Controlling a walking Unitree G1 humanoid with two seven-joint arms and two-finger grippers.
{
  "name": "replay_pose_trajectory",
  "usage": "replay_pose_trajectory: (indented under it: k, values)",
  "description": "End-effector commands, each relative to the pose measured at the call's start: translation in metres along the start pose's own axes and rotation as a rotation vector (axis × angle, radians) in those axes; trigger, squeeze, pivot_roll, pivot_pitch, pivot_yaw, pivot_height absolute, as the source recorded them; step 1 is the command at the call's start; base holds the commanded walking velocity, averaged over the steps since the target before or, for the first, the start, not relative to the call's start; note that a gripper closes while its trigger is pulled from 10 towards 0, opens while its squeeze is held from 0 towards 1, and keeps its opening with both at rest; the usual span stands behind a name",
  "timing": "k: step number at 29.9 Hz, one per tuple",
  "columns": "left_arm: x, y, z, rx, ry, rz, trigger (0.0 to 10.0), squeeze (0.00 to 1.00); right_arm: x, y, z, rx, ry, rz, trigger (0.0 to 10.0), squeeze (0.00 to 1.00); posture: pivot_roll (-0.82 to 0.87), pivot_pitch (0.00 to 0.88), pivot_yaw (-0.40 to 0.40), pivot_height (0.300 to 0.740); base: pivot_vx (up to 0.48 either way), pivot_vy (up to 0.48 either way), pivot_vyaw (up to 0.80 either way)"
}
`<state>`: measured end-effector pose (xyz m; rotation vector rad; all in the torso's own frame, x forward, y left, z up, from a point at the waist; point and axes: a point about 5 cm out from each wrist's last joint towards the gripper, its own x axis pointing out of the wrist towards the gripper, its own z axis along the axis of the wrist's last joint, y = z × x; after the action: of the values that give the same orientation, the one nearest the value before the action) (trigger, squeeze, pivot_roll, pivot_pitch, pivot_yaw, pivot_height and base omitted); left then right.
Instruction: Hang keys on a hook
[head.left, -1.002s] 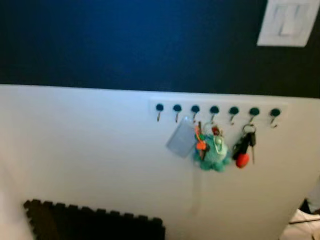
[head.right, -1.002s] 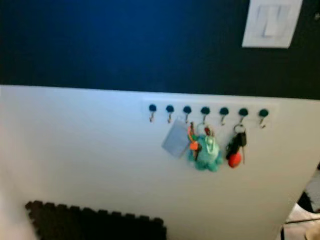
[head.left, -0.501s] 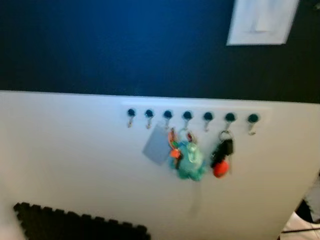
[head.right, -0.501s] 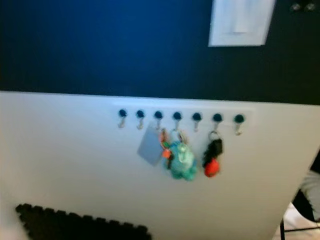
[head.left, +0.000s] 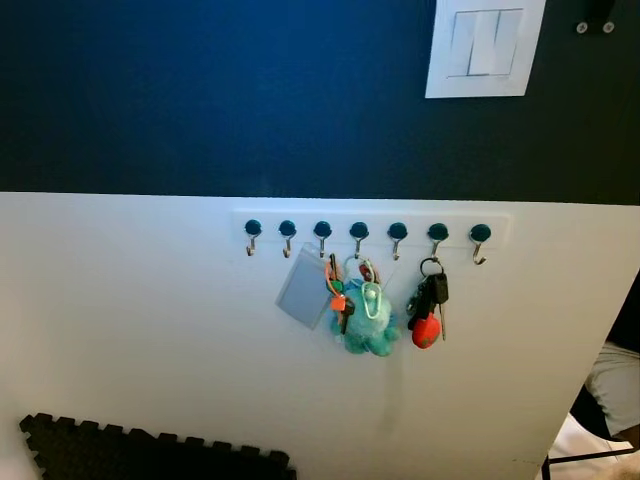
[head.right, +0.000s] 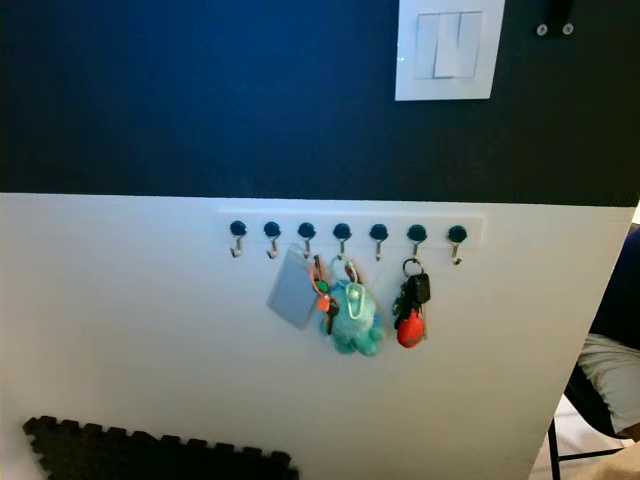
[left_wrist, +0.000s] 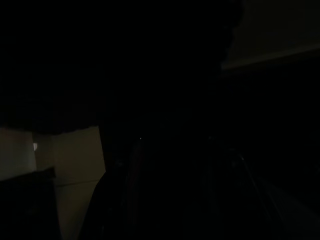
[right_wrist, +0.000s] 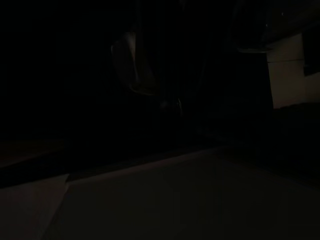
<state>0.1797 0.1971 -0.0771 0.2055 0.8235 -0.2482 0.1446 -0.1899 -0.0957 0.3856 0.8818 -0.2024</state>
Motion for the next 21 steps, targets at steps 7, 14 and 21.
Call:
replay_pose_trajectory:
  k: [7, 14, 21]
  values:
    - [-0.001, 0.006, -0.001, -0.023, 0.001, 0.018, 10.0, 0.0, -0.001, -0.004, 0.004, -0.005, -0.032, -0.01, 10.0, 0.0, 0.05, 0.0, 0.047, 0.74, 0.0, 0.0, 0.0]
    - [0.0, 0.008, 0.005, -0.025, -0.019, 0.012, 10.0, 0.0, -0.001, -0.005, 0.004, -0.002, -0.032, -0.012, 10.0, 0.0, 0.06, 0.0, 0.044, 0.74, 0.0, 0.0, 0.0]
    - [0.001, 0.004, 0.01, -0.031, -0.049, 0.003, 10.0, 0.0, -0.001, -0.003, 0.003, 0.006, -0.028, -0.011, 10.0, 0.0, 0.06, 0.003, 0.042, 0.74, 0.0, 0.0, 0.0]
